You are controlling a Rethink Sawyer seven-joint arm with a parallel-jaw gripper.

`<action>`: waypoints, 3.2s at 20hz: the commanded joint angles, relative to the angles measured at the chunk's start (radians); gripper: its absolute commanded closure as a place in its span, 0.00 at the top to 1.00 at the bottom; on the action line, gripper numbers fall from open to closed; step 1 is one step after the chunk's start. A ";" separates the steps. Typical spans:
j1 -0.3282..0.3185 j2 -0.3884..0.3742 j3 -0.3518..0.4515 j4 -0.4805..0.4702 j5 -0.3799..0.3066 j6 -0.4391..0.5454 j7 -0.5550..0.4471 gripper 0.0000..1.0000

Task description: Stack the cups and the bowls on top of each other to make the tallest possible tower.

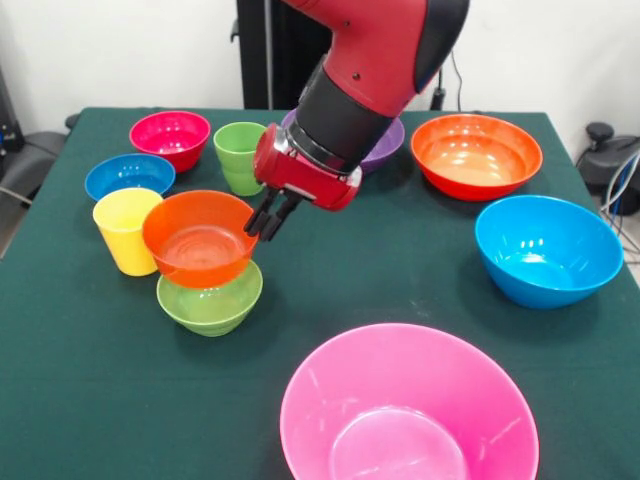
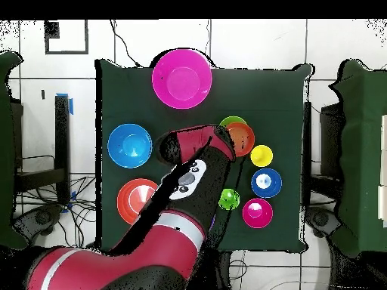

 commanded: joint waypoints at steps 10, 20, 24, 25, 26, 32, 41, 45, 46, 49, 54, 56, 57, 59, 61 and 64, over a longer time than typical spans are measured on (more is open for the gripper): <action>-0.011 -0.029 0.119 0.004 -0.074 0.052 -0.059 0.00; -0.015 0.014 0.121 -0.038 -0.067 0.032 -0.036 0.00; -0.017 0.015 0.123 -0.038 -0.064 0.029 -0.035 0.00; -0.017 0.014 0.123 -0.038 -0.064 0.030 -0.037 0.00; -0.019 0.018 0.124 -0.045 -0.064 0.030 -0.038 0.00; -0.025 0.030 0.129 -0.063 -0.059 0.027 -0.036 0.00; -0.021 0.017 0.122 -0.062 -0.058 0.028 -0.034 0.00; -0.024 0.018 0.126 -0.062 -0.056 0.017 -0.028 0.00; -0.023 0.020 0.125 -0.064 -0.055 0.017 -0.026 0.00; -0.022 0.022 0.124 -0.067 -0.052 0.016 -0.020 0.00; -0.022 0.014 0.126 -0.063 -0.051 0.018 -0.022 0.00; -0.024 0.017 0.126 -0.069 -0.048 0.015 -0.018 0.00; -0.024 0.018 0.126 -0.072 -0.047 0.015 -0.017 0.00; -0.026 0.019 0.127 -0.075 -0.043 0.022 -0.015 0.00; -0.024 0.021 0.121 -0.074 -0.037 0.019 0.000 0.00; -0.026 0.021 0.124 -0.078 -0.035 0.024 -0.002 0.00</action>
